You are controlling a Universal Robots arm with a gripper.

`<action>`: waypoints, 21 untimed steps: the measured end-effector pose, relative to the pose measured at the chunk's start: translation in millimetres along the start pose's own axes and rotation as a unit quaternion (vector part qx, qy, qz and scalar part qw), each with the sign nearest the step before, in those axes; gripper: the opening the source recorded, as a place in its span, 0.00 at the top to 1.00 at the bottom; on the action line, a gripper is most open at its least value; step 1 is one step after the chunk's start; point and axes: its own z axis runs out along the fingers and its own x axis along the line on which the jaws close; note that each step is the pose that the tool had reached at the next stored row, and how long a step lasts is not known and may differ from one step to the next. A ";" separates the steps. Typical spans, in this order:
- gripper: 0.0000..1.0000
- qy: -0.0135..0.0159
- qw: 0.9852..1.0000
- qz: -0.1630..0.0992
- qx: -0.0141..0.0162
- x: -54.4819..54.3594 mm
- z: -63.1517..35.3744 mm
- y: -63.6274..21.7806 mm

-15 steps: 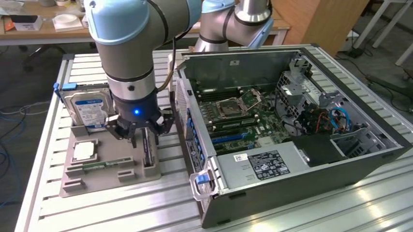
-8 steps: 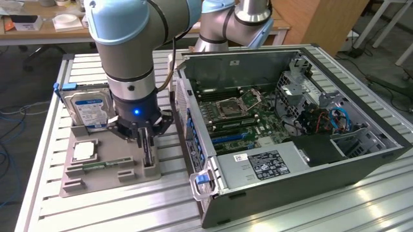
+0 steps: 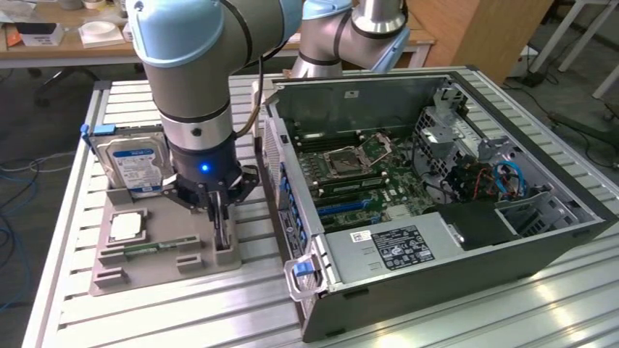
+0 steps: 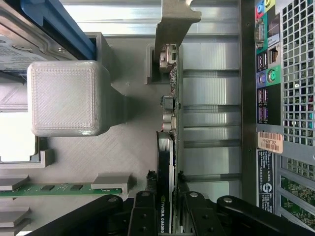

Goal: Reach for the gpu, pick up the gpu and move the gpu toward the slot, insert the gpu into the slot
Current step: 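Pick up the gpu and move the gpu toward the slot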

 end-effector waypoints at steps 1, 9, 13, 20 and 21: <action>0.74 0.000 1.000 0.000 0.000 0.0 0.0 0.0; 0.74 0.000 1.000 0.000 0.000 0.0 0.0 0.0; 0.74 0.000 1.000 0.000 0.000 0.0 0.0 0.0; 0.74 0.000 1.000 0.000 0.000 -0.5 -17.4 0.8; 0.74 0.000 1.000 0.000 0.001 -0.6 -20.7 0.9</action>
